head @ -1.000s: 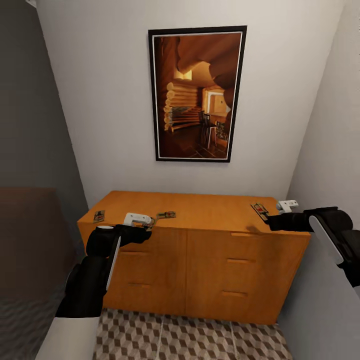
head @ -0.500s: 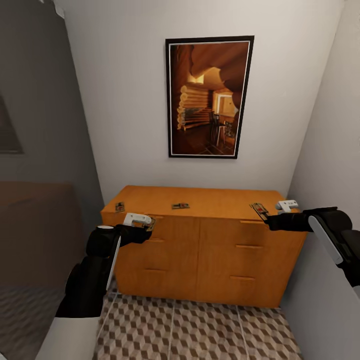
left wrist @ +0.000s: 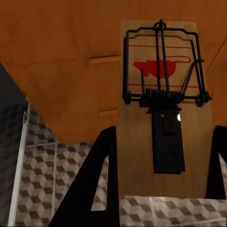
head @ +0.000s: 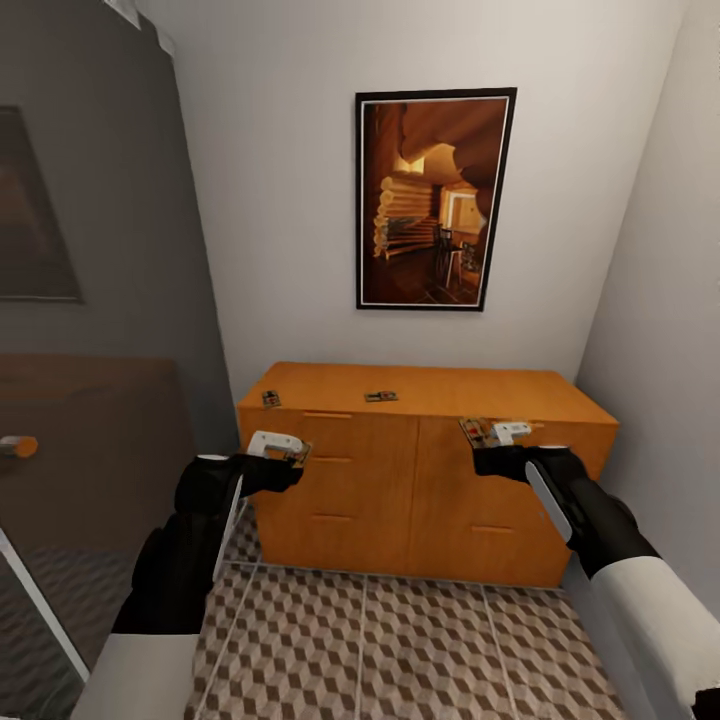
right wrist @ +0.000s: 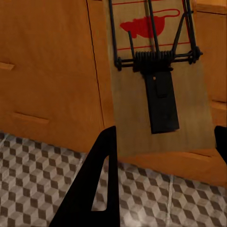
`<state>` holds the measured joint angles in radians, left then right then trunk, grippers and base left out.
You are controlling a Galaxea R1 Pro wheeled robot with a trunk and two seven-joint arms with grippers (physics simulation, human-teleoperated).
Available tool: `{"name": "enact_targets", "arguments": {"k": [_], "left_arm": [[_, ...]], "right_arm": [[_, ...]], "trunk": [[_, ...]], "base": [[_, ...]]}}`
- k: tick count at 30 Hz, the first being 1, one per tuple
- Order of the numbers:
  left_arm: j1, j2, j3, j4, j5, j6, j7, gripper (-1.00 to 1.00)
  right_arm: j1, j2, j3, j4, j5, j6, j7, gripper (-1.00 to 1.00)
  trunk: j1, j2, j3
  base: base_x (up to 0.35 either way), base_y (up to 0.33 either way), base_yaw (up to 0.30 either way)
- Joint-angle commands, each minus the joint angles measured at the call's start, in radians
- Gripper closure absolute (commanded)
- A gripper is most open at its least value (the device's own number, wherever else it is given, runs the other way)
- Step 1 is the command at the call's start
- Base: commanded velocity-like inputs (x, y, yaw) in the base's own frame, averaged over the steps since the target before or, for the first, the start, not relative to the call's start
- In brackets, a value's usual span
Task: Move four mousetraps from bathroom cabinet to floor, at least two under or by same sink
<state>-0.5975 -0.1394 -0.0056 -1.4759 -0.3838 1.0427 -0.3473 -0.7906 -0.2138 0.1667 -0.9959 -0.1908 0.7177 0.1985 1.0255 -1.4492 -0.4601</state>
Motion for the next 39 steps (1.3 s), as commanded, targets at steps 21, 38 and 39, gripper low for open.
{"name": "enact_targets", "arguments": {"k": [21, 38, 39], "left_arm": [[-0.001, 0.004, 0.202, 0.458, -0.01, -0.276, 0.004, 1.0], [-0.001, 0.006, 0.256, 0.785, -0.009, -0.499, 0.007, 1.0], [-0.001, 0.007, 0.271, 0.821, -0.008, -0.534, 0.01, 1.0]], "right_arm": [[-0.001, 0.034, 0.004, 0.214, 0.016, -0.051, -0.014, 1.0], [-0.001, 0.049, 0.005, 0.47, 0.029, -0.135, -0.016, 1.0], [-0.001, 0.061, 0.004, 0.496, 0.044, -0.153, -0.016, 1.0]], "trunk": [[-0.001, -0.001, -0.001], [-0.001, -0.001, -0.001], [-0.001, -0.001, -0.001]], "base": [[-0.276, 0.168, 0.0], [-0.075, 0.009, 0.0], [-0.001, 0.0, 0.0]]}}
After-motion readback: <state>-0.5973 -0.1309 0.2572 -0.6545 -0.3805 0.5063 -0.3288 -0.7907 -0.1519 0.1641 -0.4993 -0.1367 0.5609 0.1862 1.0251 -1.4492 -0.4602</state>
